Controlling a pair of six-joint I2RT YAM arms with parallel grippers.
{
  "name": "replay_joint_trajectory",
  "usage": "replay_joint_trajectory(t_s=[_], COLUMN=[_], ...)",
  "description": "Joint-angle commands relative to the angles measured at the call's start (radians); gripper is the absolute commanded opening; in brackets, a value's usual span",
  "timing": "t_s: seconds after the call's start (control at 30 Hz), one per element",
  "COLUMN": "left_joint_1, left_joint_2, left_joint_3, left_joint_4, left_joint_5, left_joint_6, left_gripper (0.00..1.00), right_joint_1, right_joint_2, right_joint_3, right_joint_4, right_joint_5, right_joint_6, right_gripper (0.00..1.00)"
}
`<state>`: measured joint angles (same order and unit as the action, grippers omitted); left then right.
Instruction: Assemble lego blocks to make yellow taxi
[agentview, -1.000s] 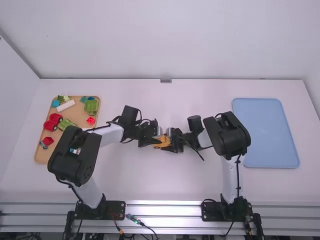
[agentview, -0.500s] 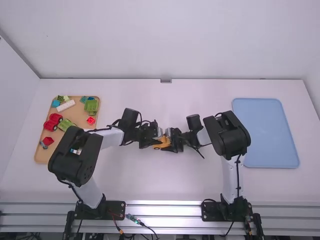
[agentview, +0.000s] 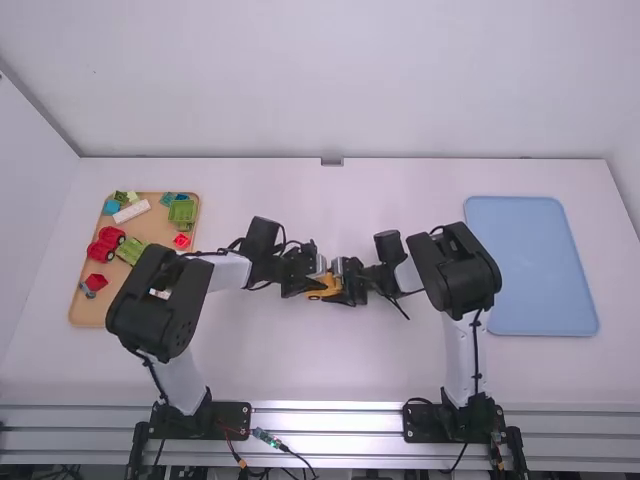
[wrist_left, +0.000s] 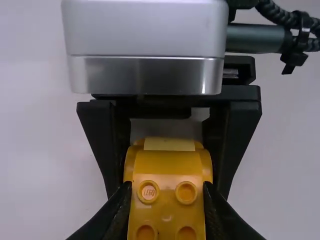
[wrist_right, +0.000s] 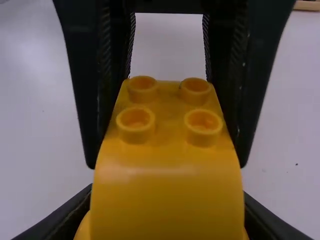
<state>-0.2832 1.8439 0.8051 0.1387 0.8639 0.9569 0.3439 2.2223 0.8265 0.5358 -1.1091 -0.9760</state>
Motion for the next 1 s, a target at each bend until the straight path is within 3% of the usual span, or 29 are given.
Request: replay_joint_trajectory(t_s=[0.0,0.33,0.77,0.97], left_joint_1=[-0.005,-0.013,-0.116,-0.113], left_joint_2=[0.024,0.083,0.083,0.083], left_joint_3=[0.002,0.002,0.002,-0.013], left_joint_4=[-0.01,-0.005,-0.018,-0.013], left_joint_5=[0.014,0.001,-0.251,-0.246], left_joint_6=[-0.005,-0.012,-0.09,-0.092], left_gripper=[0.02,0.02,0.02,0.02], right_joint_1=[0.005,0.005,0.005,0.005], right_joint_2=[0.014,0.014,0.014,0.014], right_joint_3=[0.011,0.024,0.024,0.024], right_joint_4=[-0.026,-0.047,-0.045,-0.047], right_joint_5=[0.025,0.029,0.03,0.029], right_joint_6=[-0.026,-0.024,-0.024,-0.024], right_gripper=[0.5,0.49,0.49,0.49])
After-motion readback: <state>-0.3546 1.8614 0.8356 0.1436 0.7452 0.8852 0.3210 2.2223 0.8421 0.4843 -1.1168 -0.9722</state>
